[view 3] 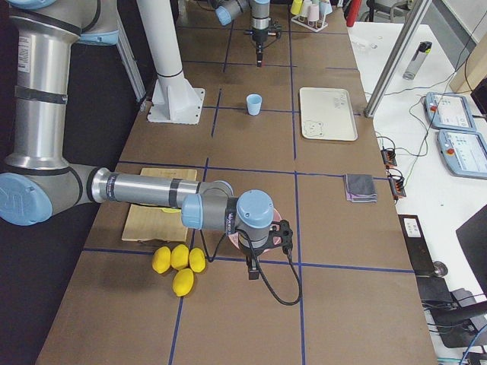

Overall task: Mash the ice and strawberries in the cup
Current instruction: 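Carry the strawberry with the left gripper over the blue cup, then open the left gripper to drop the strawberry into the cup, withdraw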

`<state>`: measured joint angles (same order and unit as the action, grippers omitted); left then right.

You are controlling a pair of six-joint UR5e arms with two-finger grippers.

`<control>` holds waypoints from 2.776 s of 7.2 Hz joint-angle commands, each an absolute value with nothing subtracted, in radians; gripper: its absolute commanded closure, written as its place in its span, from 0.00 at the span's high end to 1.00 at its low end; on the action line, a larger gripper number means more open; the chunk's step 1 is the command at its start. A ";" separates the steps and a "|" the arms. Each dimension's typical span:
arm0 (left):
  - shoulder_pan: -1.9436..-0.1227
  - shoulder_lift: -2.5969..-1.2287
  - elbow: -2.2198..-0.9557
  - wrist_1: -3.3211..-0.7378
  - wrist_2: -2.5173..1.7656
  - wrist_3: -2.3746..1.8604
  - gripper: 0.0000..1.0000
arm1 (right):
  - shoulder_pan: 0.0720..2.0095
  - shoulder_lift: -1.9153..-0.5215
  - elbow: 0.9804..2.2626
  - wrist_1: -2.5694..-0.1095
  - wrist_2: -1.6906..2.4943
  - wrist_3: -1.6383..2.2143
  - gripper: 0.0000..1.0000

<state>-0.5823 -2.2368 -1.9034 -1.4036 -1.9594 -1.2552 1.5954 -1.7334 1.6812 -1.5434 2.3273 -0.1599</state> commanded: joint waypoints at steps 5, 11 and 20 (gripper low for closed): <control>-0.431 -2.447 -1.642 -1.494 -1.804 -1.431 0.02 | 1.595 -1.733 1.681 -1.543 2.327 -0.149 1.00; -0.433 -2.437 -1.646 -1.494 -1.805 -1.419 1.00 | 1.595 -1.733 1.681 -1.543 2.329 -0.147 1.00; -1.137 -1.683 -1.948 -1.422 -2.245 -0.319 1.00 | 1.595 -1.738 1.680 -1.543 2.327 -0.149 1.00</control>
<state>-1.0108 -1.7823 -1.9632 -1.4194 -2.1818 -0.5007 1.5954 -1.7375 1.6778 -1.5433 2.3270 -0.1489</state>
